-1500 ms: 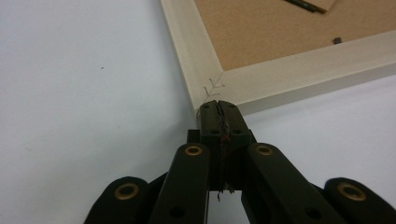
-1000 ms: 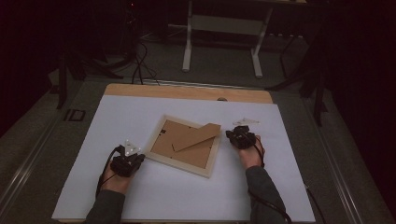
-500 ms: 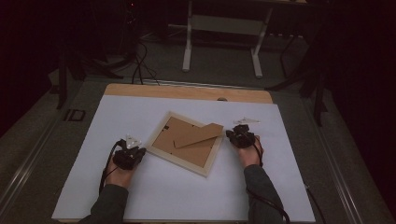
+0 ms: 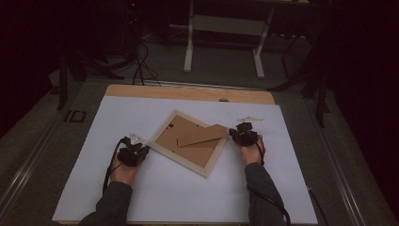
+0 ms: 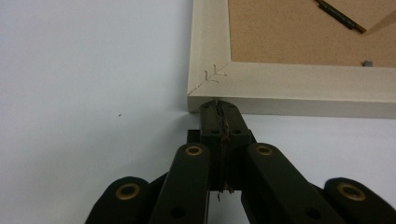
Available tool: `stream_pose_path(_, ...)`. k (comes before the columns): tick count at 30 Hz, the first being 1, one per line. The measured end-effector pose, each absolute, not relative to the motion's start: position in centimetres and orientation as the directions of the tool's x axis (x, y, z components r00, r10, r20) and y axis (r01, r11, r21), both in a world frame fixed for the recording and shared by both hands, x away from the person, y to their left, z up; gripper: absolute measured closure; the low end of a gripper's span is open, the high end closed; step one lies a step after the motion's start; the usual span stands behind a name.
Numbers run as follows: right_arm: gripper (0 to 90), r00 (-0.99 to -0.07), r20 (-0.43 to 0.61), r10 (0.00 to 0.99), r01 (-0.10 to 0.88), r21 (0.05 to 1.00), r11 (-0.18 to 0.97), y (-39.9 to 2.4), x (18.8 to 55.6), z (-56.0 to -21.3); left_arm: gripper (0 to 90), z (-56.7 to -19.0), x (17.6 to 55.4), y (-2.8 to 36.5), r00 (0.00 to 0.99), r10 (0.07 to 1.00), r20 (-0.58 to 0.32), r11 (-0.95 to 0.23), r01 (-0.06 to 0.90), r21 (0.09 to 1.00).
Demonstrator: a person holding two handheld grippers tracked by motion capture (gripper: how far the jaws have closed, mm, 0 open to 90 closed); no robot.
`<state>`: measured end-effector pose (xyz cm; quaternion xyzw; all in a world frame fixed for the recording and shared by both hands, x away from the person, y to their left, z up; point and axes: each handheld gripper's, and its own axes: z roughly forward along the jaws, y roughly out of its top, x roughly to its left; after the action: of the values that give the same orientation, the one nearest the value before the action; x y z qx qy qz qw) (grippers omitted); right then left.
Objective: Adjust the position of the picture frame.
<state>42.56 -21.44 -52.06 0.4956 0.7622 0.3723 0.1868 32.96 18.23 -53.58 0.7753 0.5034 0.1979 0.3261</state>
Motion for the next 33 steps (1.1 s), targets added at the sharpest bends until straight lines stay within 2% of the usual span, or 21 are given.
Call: stream_pose_path(33,89.9,-0.43,0.16,0.888,0.665,0.721,0.193,-21.3,44.1,-52.7,90.0,-53.5,34.1,17.1,0.445,0.892,-0.077,-0.271,0.664,0.697)
